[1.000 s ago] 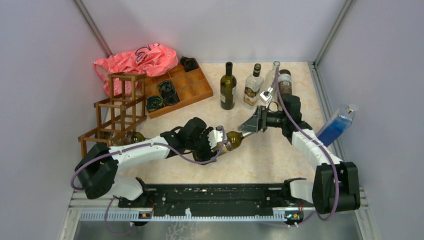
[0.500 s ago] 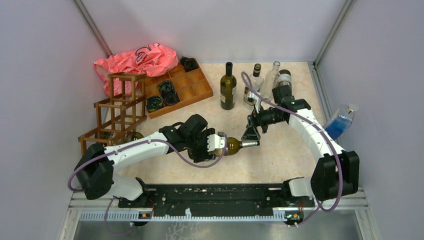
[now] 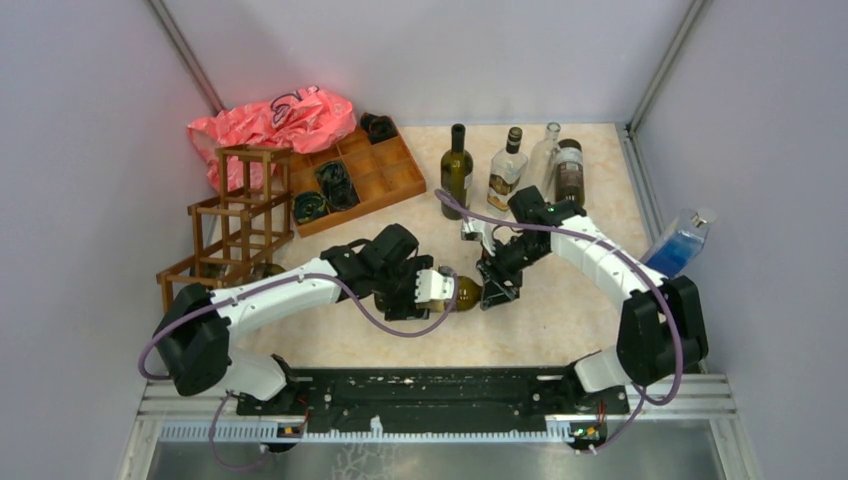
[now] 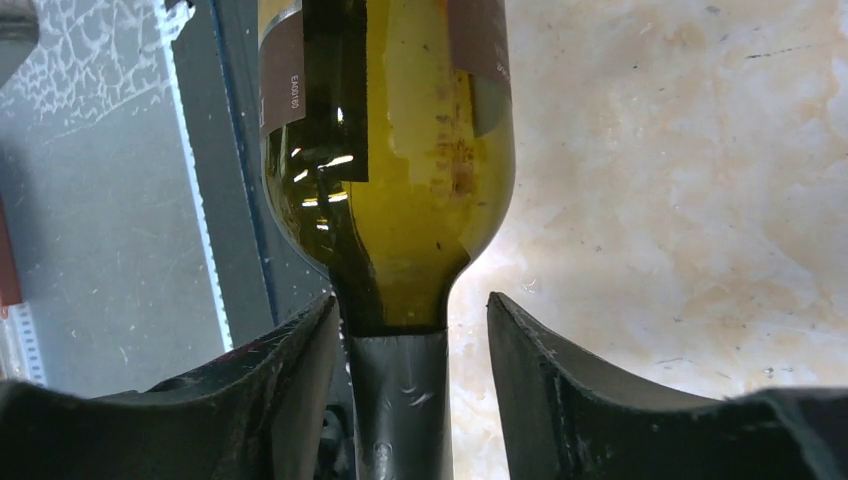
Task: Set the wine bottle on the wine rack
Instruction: Pick up the wine bottle from the center of the board.
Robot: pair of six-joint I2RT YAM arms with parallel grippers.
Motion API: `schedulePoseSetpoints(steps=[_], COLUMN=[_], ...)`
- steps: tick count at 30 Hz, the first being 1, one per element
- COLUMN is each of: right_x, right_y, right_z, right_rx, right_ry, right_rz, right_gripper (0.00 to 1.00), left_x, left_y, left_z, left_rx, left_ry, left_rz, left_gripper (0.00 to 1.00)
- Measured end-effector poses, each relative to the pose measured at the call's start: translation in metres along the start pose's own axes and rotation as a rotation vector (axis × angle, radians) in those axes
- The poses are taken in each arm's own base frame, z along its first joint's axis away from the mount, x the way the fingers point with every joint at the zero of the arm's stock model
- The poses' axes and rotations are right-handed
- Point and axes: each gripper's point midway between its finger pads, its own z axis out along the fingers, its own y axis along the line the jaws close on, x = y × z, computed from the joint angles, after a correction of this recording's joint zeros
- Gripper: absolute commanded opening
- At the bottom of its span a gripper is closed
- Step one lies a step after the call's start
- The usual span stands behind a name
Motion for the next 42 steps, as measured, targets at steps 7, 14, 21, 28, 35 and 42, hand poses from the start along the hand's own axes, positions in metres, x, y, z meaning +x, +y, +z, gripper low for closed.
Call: schedulePoseSetpoints(steps=[7, 14, 21, 28, 35, 42], right_x=[0.006, 0.01, 0.01, 0.014, 0.013, 0.005], right_y=[0.006, 0.008, 0.007, 0.015, 0.013, 0.012], right_z=[0.009, 0.013, 0.013, 0.01, 0.004, -0.006], right_rx=[-0.027, -0.037, -0.015, 0.005, 0.002, 0.009], right_ry=[0.037, 0.039, 0.019, -0.008, -0.059, -0.133], right_rz=[0.003, 0.016, 0.017, 0.07, 0.121, 0.109], right_gripper=[0.42, 0.0, 0.0, 0.0, 0.0, 0.0], left_x=[0.001, 0.003, 0.003, -0.015, -0.042, -0.057], left_y=[0.002, 0.001, 0.002, 0.006, 0.006, 0.002], left_z=[0.0, -0.001, -0.001, -0.022, -0.064, -0.096], left_rx=[-0.008, -0.005, -0.016, -0.114, -0.219, -0.264], left_ry=[0.006, 0.015, 0.014, -0.111, -0.302, -0.414], left_rz=[0.005, 0.014, -0.005, -0.074, -0.142, -0.251], left_gripper=[0.0, 0.0, 0.84, 0.99, 0.99, 0.99])
